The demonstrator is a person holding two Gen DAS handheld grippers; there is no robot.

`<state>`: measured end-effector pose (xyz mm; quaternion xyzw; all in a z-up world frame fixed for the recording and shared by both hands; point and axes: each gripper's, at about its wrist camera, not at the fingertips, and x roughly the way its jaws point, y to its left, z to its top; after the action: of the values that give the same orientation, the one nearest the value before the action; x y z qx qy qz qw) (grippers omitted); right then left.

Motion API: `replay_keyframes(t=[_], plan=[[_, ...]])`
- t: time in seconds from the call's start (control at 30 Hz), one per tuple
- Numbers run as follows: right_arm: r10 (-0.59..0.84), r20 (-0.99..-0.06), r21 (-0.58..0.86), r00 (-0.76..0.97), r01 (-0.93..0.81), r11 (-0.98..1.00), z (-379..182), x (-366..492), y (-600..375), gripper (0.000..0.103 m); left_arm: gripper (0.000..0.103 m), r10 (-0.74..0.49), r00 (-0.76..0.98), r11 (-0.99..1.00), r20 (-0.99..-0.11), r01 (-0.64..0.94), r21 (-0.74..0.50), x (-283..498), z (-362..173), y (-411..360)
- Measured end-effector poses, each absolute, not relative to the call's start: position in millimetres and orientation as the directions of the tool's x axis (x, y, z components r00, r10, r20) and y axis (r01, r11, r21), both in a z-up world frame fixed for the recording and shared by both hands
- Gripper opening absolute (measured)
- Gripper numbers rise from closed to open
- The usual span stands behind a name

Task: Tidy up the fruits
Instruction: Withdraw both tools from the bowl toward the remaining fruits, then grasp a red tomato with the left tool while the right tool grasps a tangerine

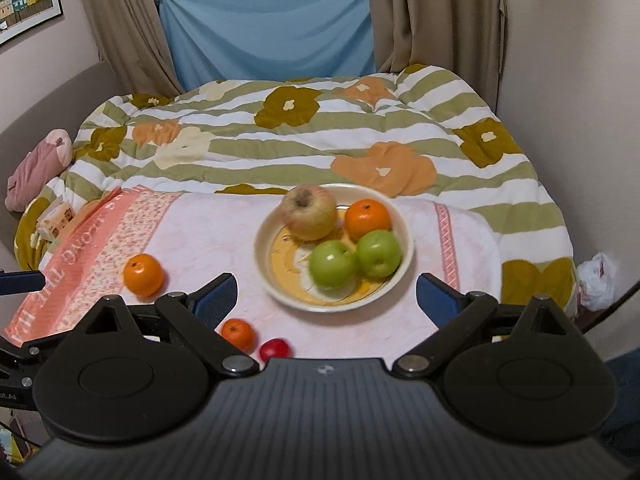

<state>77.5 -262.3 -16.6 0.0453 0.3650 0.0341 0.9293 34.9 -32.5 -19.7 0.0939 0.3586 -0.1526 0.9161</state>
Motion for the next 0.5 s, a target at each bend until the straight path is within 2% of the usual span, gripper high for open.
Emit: replay_keyframes(t=[0.5], plan=[[0.086, -0.698, 0.136, 0.711, 0.014, 0.991, -55, 47, -176, 0.103, 0.097, -0.320, 0.611, 0.858, -0.724, 0.511, 0.052, 36, -58, 14]])
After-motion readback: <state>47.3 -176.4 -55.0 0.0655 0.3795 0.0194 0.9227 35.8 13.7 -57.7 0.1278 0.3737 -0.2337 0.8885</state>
